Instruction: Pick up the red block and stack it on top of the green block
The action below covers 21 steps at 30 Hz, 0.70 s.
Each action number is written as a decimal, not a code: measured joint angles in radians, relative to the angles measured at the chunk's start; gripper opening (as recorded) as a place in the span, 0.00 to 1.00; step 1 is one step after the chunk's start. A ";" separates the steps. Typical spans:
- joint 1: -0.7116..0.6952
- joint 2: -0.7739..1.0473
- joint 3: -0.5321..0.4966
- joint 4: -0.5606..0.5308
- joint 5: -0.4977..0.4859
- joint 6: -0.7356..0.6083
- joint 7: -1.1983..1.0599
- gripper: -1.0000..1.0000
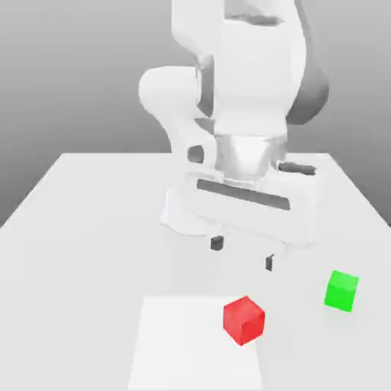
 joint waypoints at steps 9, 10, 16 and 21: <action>0.102 0.307 -0.118 -0.036 -0.212 0.212 0.333 0.50; 0.127 0.343 -0.151 -0.029 -0.245 0.241 0.358 0.50; 0.143 0.362 -0.170 -0.026 -0.261 0.260 0.370 0.00; 0.098 0.269 -0.102 -0.043 -0.164 0.185 0.298 0.00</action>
